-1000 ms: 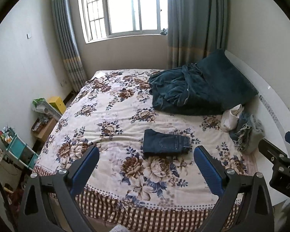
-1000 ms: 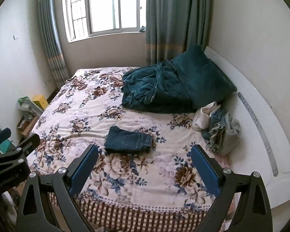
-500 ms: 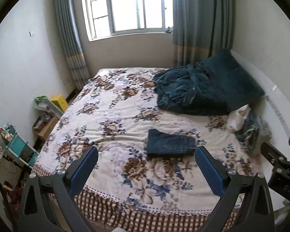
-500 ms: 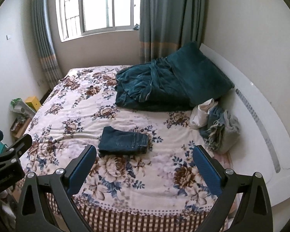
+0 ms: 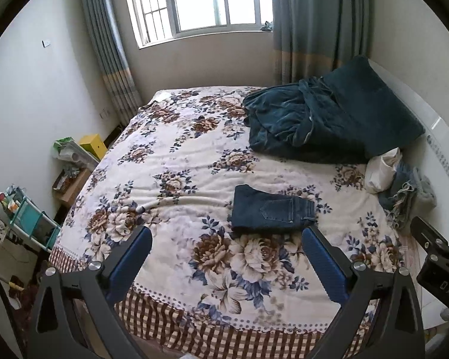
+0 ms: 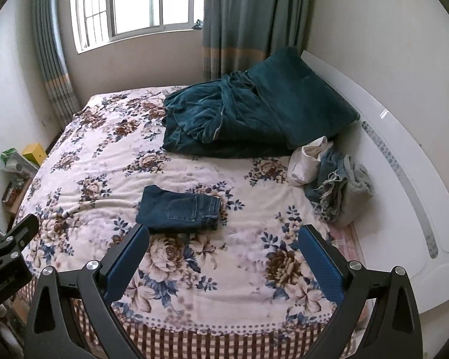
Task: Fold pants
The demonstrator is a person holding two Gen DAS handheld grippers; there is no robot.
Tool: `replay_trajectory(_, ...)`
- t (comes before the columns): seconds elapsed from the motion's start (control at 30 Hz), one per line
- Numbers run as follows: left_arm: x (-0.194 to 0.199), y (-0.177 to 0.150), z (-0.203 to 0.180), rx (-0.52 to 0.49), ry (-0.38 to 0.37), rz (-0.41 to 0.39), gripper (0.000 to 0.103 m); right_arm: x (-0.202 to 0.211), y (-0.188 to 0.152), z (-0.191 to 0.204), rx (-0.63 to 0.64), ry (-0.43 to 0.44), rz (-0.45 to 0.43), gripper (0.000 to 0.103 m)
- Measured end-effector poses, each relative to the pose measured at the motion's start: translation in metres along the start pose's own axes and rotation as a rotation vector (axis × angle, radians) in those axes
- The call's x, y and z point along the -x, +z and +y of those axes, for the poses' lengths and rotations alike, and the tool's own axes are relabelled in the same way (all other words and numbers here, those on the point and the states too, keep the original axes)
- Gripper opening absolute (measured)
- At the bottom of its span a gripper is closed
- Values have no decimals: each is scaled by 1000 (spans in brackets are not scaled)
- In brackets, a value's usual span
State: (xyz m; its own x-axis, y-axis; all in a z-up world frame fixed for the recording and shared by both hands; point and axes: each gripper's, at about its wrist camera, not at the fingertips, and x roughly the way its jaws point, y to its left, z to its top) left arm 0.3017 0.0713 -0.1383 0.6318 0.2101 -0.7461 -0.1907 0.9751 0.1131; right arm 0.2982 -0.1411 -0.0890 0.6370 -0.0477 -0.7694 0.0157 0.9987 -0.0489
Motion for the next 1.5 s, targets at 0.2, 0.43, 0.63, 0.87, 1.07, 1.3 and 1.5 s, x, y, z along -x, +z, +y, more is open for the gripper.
replay_trajectory(0.2, -6, 1, -1, -2, 3, 11, 102, -8, 0, 3, 5, 5, -1, 102)
replay_trajectory(0.43, -12, -1, 4, 5, -12, 11, 102, -20, 0, 7, 20, 34, 3, 103)
replay_trajectory(0.63, -13, 0, 4, 0, -13, 9, 102, -21, -1, 8, 22, 32, 2, 103)
replay_trajectory(0.87, -13, 1, 3, -1, -8, 9, 102, -22, -2, 8, 19, 35, -2, 103)
replay_trajectory(1.07, -14, 1, 3, 0, -12, 5, 103, -19, -1, 9, 20, 35, -7, 103)
replay_trajectory(1.3, -13, 7, 3, -2, -11, 0, 102, -18, -1, 8, 20, 37, -3, 103)
replay_trajectory(1.5, -14, 6, 2, -3, -8, -4, 102, -14, -2, 6, 22, 40, -12, 103)
